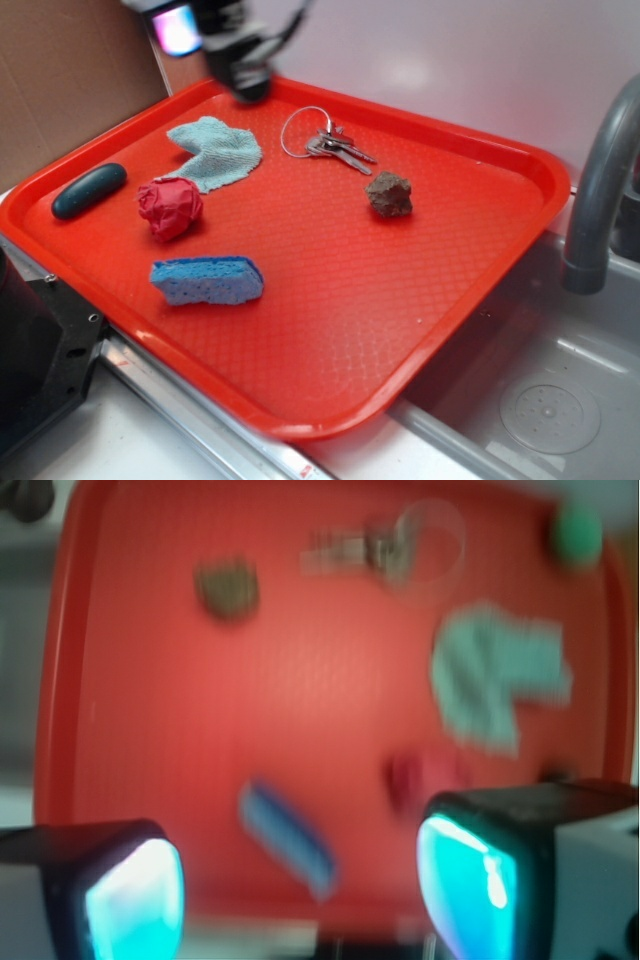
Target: Grab the rock.
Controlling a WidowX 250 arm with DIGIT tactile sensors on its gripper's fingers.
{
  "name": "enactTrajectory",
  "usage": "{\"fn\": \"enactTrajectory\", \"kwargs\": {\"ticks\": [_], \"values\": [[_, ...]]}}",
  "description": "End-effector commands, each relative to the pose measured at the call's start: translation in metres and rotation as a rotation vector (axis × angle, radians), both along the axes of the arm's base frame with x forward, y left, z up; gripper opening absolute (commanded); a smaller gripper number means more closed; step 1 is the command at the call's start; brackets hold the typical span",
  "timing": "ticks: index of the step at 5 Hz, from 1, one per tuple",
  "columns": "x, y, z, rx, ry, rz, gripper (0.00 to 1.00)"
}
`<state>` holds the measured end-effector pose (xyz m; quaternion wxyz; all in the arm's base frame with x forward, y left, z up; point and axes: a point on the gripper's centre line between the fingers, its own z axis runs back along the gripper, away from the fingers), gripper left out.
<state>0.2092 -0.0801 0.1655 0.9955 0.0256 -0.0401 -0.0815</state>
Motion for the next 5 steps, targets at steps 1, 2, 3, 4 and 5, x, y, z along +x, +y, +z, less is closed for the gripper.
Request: {"fn": "enactTrajectory", "kwargs": {"ticks": [1,2,3,4,5], "values": [[0.005,-0.006,0.013,-0.008,-0.049,-0.018,1.0],[0.036,0.007,-0.035,-0.074,-0.115,-0.168,1.0],[0.058,-0.001,-0.058,-0.092,-0.101,-0.209,1.0],[0.074,-0.009,-0.071,-0.116,-0.105,-0.214,1.0],[0.095,-0.015,-0.085,-0.135,-0.074,-0.205,1.0]]}}
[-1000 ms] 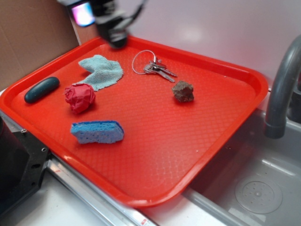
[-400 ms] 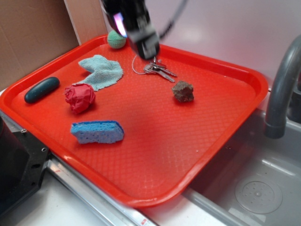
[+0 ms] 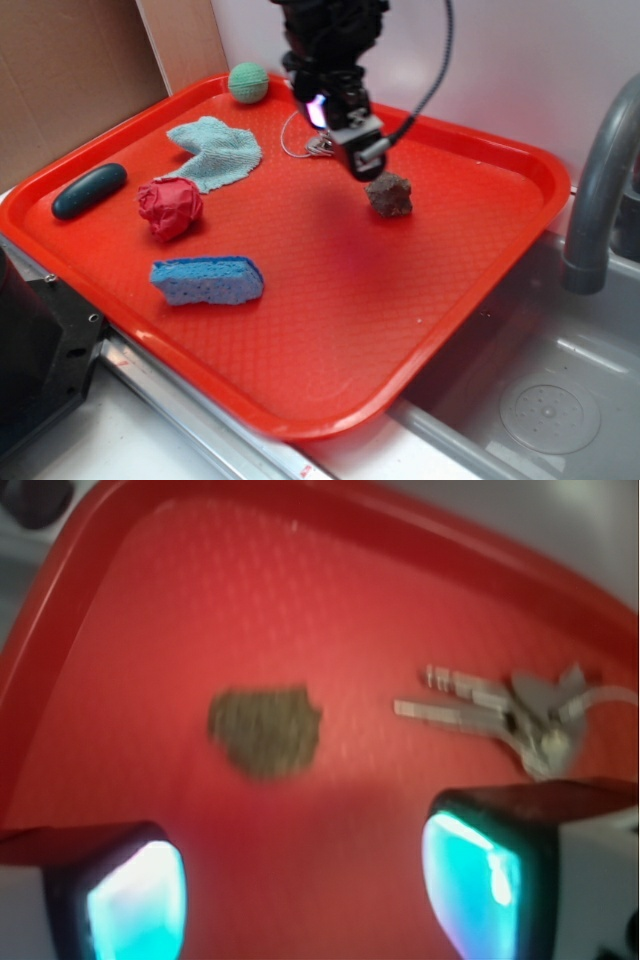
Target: Grab the rock.
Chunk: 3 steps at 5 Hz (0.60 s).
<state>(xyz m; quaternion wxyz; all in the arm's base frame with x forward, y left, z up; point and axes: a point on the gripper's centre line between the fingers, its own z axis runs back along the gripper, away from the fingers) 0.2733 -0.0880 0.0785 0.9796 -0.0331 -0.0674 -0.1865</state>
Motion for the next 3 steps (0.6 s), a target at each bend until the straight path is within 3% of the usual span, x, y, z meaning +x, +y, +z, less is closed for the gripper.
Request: {"fn": "enactTrajectory", "kwargs": {"ticks": [1,3], "values": [[0.04,-0.021,-0.008,-0.021,0.009,0.01,1.0],[0.035,-0.027,-0.02,-0.027,0.034,0.01,1.0]]}}
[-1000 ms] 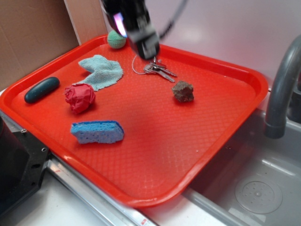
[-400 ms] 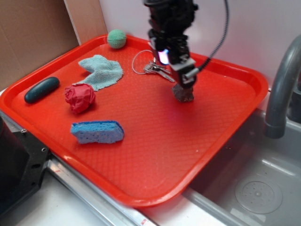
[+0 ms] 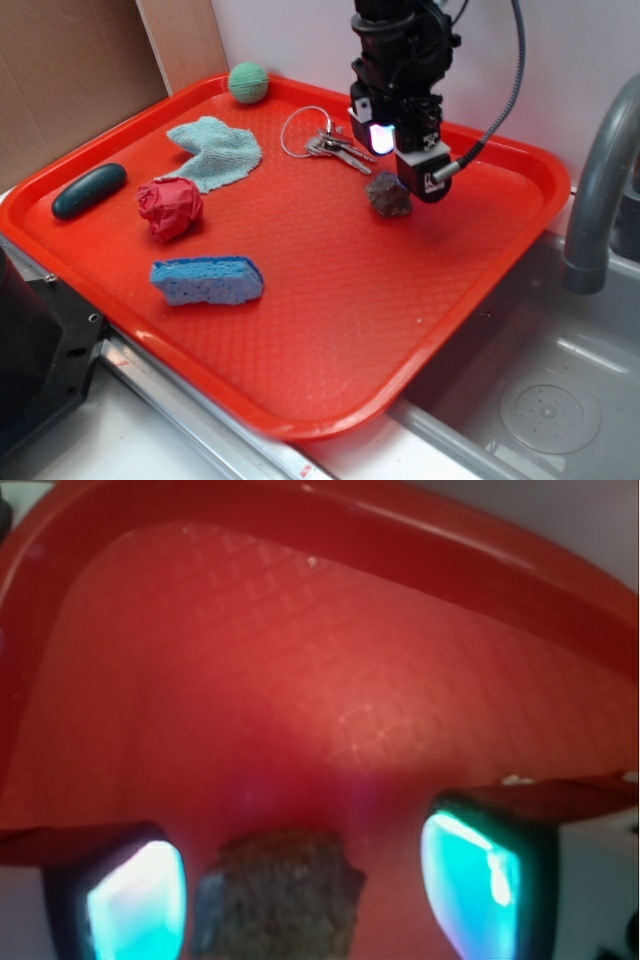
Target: Grab the rock.
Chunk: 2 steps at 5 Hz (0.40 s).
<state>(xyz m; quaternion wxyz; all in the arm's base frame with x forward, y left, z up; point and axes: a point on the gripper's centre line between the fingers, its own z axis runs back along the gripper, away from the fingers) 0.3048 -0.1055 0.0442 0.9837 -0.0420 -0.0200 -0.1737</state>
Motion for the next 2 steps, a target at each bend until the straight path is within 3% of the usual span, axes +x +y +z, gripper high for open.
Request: {"fn": "enactTrajectory", "kwargs": {"ticks": [1,2], "values": [[-0.0155,-0.0128,0.0196,-0.015,-0.087,0.006,1.0],[-0.0209,-0.0135,0.0174,-0.023,-0.099,-0.003,1.0]]}}
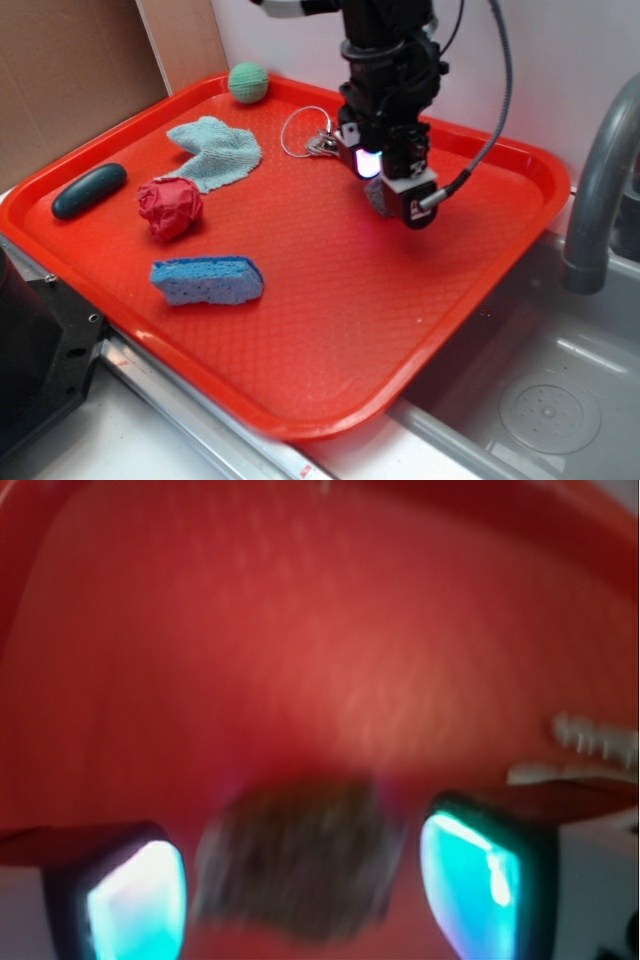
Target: Grab the rock.
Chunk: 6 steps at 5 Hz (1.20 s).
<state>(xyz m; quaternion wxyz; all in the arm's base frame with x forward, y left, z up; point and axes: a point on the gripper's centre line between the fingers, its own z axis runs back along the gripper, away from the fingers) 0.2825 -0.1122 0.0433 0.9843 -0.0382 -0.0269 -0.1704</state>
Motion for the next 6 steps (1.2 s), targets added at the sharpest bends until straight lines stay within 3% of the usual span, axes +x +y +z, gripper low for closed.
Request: {"fn": "enactTrajectory", "kwargs": {"ticks": [1,3,4,5,6], "values": [[0.001,-0.008,0.013,-0.02,-0.067,-0.014,1.0],[0.01,0.0,-0.002,-0.009,-0.02,-0.001,1.0],[0.012,-0.003,-0.011,-0.008,0.016,0.002,0.59],[0.013,-0.003,-0.013,0.003,0.027,0.014,0.0],[0.014,-0.002,-0.015,-0.003,0.036,0.026,0.0]]}}
